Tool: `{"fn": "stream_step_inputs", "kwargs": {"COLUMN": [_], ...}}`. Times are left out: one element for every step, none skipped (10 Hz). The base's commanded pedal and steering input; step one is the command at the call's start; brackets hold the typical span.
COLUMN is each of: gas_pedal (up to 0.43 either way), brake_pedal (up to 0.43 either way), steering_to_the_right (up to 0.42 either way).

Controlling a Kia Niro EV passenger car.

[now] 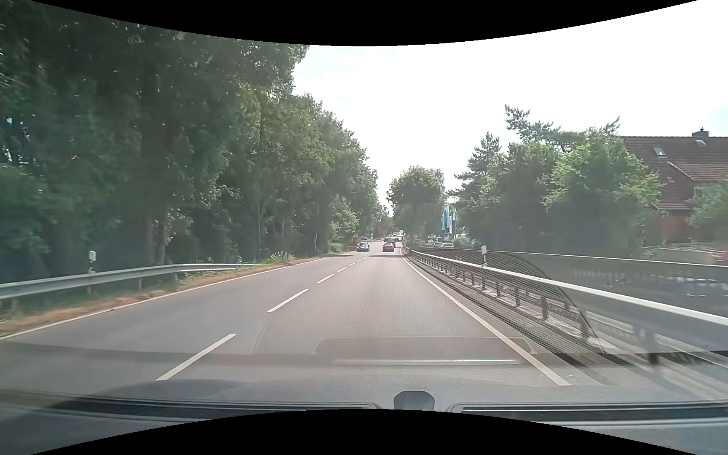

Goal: Follow the waypoints while adhering to traffic rules and regulations

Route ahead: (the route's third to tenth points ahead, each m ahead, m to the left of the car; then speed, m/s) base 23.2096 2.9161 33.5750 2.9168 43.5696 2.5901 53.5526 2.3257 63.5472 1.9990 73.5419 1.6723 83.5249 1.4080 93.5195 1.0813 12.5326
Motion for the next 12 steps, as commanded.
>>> {"fn": "stream_step_inputs", "kwargs": {"gas_pedal": [0.000, 0.000, 0.000, 0.000, 0.000, 0.000, 0.000, 0.000, 0.000, 0.000, 0.000, 0.000], "brake_pedal": [0.000, 0.000, 0.000, 0.000, 0.000, 0.000, 0.000, 0.000, 0.000, 0.000, 0.000, 0.000], "steering_to_the_right": [0.000, 0.000, 0.001, 0.001, 0.001, 0.001, 0.001, 0.000, 0.000, 0.000, 0.001, 0.000]}}
